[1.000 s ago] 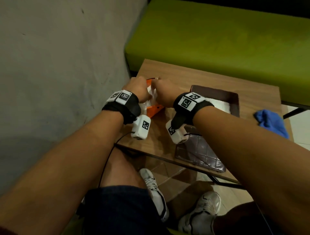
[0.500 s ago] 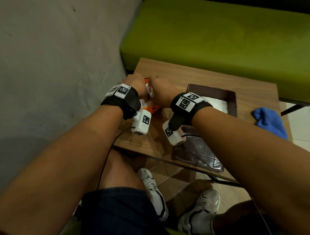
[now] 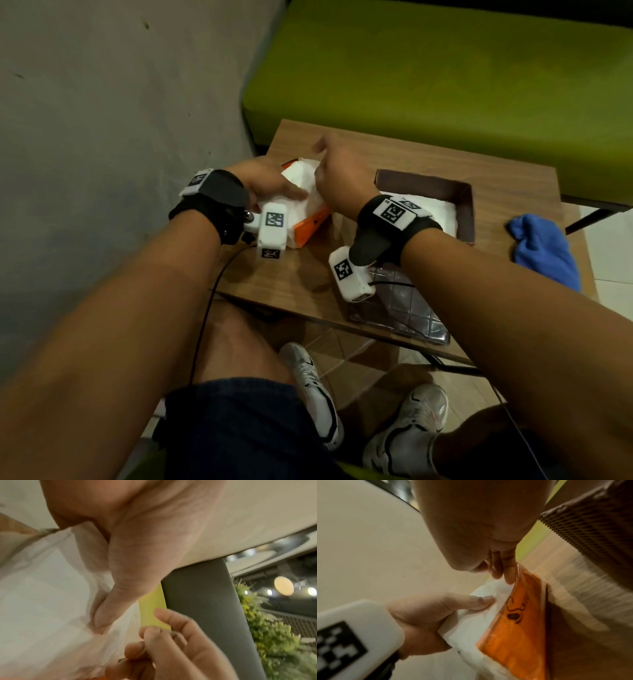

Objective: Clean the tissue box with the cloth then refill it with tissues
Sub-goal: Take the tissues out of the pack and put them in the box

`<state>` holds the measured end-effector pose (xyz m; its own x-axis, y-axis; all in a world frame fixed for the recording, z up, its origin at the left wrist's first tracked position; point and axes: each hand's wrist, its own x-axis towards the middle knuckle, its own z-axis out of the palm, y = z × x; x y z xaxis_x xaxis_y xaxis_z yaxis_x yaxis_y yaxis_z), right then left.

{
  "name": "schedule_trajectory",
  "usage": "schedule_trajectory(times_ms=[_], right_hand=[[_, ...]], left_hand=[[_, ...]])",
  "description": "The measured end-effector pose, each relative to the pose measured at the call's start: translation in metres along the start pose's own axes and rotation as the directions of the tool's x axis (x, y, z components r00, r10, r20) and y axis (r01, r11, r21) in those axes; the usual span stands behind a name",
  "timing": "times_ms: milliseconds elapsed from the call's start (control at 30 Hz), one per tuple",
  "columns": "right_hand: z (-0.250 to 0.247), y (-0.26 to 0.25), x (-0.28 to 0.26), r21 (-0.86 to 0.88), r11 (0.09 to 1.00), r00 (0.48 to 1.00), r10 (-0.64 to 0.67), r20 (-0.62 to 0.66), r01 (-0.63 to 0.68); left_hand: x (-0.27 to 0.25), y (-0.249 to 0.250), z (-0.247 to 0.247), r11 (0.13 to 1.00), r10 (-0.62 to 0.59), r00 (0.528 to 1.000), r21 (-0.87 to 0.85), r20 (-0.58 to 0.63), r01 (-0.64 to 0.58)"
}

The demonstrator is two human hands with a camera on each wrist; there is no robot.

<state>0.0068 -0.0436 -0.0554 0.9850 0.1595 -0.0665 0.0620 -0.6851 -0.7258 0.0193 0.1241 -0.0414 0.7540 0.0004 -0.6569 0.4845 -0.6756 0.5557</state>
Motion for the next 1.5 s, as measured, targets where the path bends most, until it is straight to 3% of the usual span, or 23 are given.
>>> schedule_trajectory(times_ms=[133, 367, 500, 600, 700, 800, 867, 1000, 1133, 1233, 1333, 1500], right_hand=[[-0.004, 0.006, -0.005, 0.109, 0.994, 0.992, 0.014, -0.126, 0.0], [-0.012, 0.006, -0.009, 0.188, 0.981, 0.991, 0.063, -0.12, -0.04], [-0.027, -0.004, -0.015, 0.368, 0.925, 0.975, 0.16, -0.156, -0.093], [-0.046, -0.018, -0.029, 0.62, 0.758, 0.964, 0.264, -0.009, -0.202], [-0.07, -0.024, -0.052, 0.741, 0.595, 0.95, 0.198, 0.242, -0.312], [-0.091, -0.018, -0.071, 0.761, 0.541, 0.916, 0.045, 0.399, -0.358], [-0.108, -0.012, -0.084, 0.77, 0.5, 0.903, 0.062, 0.424, -0.396], [-0.13, 0.008, -0.117, 0.706, 0.576, 0.891, 0.091, 0.445, -0.412], [-0.129, 0.036, -0.139, 0.745, 0.576, 0.941, 0.198, 0.272, -0.337], [-0.133, 0.052, -0.154, 0.835, 0.494, 0.963, 0.227, 0.145, -0.242], [-0.134, 0.064, -0.168, 0.851, 0.505, 0.972, 0.233, 0.028, -0.146], [-0.129, 0.073, -0.182, 0.83, 0.549, 0.966, 0.253, -0.052, -0.099]], left_hand=[[-0.02, -0.006, -0.01, 0.974, 0.021, 1.0, -0.226, 0.023, -0.015], [-0.06, -0.009, -0.019, 0.901, 0.101, 0.994, -0.428, 0.047, -0.071], [-0.089, -0.003, -0.024, 0.872, 0.197, 0.98, -0.461, 0.024, -0.164], [-0.107, 0.003, -0.027, 0.844, 0.302, 0.953, -0.469, 0.015, -0.26], [-0.126, 0.012, -0.025, 0.806, 0.411, 0.911, -0.479, 0.032, -0.347], [-0.134, 0.02, -0.013, 0.817, 0.463, 0.877, -0.445, 0.126, -0.367], [-0.136, 0.026, 0.002, 0.849, 0.462, 0.868, -0.374, 0.183, -0.373], [-0.135, 0.04, 0.036, 0.883, 0.434, 0.876, -0.291, 0.208, -0.369], [-0.135, 0.053, 0.07, 0.867, 0.399, 0.908, -0.373, 0.124, -0.33], [-0.136, 0.053, 0.091, 0.787, 0.363, 0.924, -0.571, 0.118, -0.236], [-0.14, 0.052, 0.11, 0.713, 0.351, 0.928, -0.677, 0.122, -0.181], [-0.148, 0.06, 0.145, 0.664, 0.365, 0.93, -0.691, -0.035, -0.286]])
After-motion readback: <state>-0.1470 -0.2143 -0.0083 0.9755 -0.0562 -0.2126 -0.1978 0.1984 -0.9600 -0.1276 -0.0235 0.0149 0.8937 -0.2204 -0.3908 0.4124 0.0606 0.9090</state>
